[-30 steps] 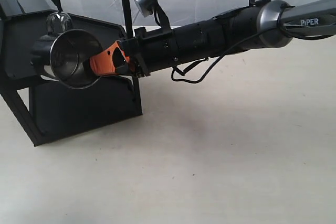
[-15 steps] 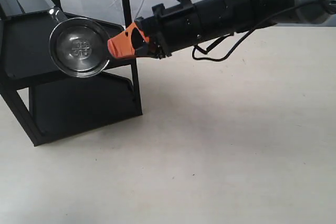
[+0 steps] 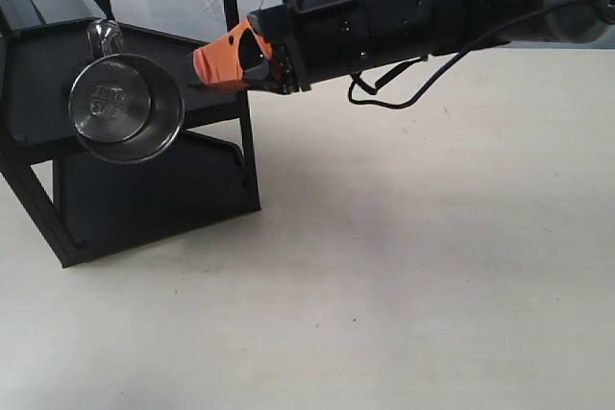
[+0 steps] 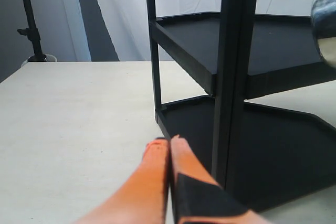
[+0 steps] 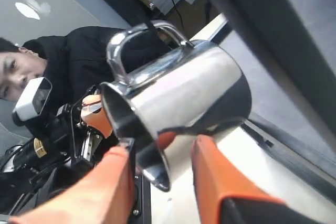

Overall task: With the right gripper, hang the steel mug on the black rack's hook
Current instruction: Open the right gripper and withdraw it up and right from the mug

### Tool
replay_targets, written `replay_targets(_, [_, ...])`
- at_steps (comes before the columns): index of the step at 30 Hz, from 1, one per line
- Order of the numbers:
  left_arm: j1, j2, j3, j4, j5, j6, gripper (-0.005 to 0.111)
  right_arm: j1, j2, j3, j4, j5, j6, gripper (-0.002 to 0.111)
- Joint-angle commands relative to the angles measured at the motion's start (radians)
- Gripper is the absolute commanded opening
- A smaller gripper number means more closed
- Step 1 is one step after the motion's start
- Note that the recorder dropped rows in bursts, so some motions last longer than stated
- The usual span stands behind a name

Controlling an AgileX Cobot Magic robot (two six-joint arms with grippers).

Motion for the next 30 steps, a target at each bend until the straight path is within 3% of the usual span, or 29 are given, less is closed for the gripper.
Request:
replay_targets(1, [-0.001, -0.005, -0.002, 0.001, -0.006, 0.0, 0.002, -0.001, 0.016, 0.001, 0.055, 0.002, -0.009, 0.037])
replay_targets(10, [-0.001, -0.005, -0.002, 0.001, -0.006, 0.0, 0.002, -0.066, -0.016, 0.001, 0.011, 0.002, -0.008, 0.034])
replay_targets(12, [-0.001, -0.005, -0.002, 0.001, -0.006, 0.0, 0.002, -0.079, -0.032, 0.001, -0.009, 0.002, -0.008, 0.024])
replay_targets(15, [-0.001, -0.005, -0.002, 0.001, -0.006, 0.0, 0.002, -0.101, -0.071, 0.001, -0.05, 0.002, -0.006, 0.001])
replay_targets(16, [-0.001, -0.005, -0.002, 0.001, -0.006, 0.0, 0.002, -0.108, -0.091, 0.001, -0.069, 0.002, -0.006, -0.001])
replay_targets(26, [-0.001, -0.005, -0.002, 0.001, -0.006, 0.0, 0.002, -0.163, -0.419, 0.055, -0.509, -0.01, 0.166, -0.001])
replay_targets(30, [-0.001, -0.005, -0.002, 0.001, -0.006, 0.0, 0.002, -0.163, -0.613, 0.193, -0.659, -0.248, 0.32, -0.001])
